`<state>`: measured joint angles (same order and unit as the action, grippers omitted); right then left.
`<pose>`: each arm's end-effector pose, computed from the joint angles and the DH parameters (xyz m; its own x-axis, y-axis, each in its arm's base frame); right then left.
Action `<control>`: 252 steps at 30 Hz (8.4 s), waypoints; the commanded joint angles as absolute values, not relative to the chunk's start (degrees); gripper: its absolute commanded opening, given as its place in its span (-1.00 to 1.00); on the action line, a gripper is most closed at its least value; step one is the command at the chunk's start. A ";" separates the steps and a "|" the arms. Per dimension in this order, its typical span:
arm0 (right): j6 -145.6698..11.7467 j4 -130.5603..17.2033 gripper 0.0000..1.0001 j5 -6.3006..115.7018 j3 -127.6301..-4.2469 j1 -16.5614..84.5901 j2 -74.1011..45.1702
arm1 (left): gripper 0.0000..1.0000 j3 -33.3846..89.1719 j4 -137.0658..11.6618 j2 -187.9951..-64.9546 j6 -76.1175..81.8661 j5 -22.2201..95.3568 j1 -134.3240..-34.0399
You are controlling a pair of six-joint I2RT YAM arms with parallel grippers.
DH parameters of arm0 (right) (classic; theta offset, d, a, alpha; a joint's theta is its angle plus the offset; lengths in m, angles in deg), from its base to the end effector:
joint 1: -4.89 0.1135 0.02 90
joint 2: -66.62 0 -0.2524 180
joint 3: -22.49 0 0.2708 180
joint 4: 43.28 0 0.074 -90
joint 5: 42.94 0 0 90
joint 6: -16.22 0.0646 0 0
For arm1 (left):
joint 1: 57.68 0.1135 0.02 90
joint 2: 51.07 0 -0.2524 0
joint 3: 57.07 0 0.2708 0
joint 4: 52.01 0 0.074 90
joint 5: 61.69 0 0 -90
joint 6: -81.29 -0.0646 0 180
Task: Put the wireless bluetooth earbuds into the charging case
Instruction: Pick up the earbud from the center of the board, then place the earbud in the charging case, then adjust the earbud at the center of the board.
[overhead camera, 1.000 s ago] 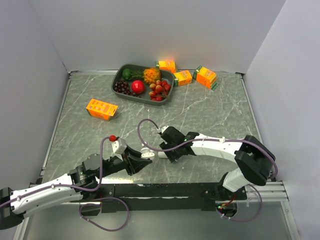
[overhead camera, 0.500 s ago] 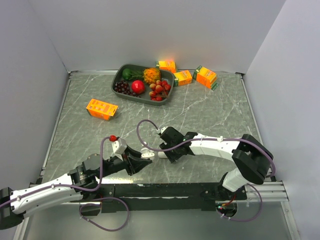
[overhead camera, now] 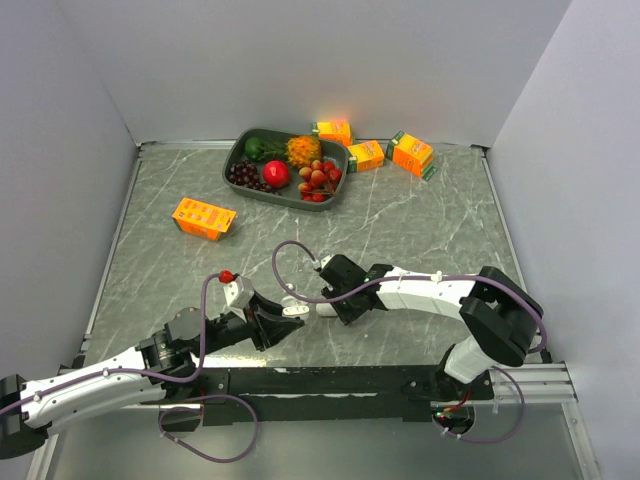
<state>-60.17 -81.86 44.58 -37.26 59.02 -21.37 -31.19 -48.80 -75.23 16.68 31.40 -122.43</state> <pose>0.1805 0.2449 0.1103 -0.7117 -0.5830 -0.3919 -0.6504 0.7577 0.0540 0.0815 -0.1809 0.2368 -0.3640 -0.2320 -0.9021 0.8523 0.3076 -0.4230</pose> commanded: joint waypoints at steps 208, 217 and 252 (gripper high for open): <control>-46.00 -83.59 -0.21 46.27 -51.83 36.79 -25.41 | -0.98 -33.11 -25.70 -82.62 5.45 20.66 -121.32; -51.09 -80.70 0.19 44.78 -45.51 37.32 -20.84 | -0.97 -33.38 -25.87 -82.27 5.71 21.10 -121.32; -53.92 -79.29 -0.12 43.54 -40.58 40.39 -25.84 | -0.97 -33.90 -26.31 -81.57 6.59 22.07 -121.32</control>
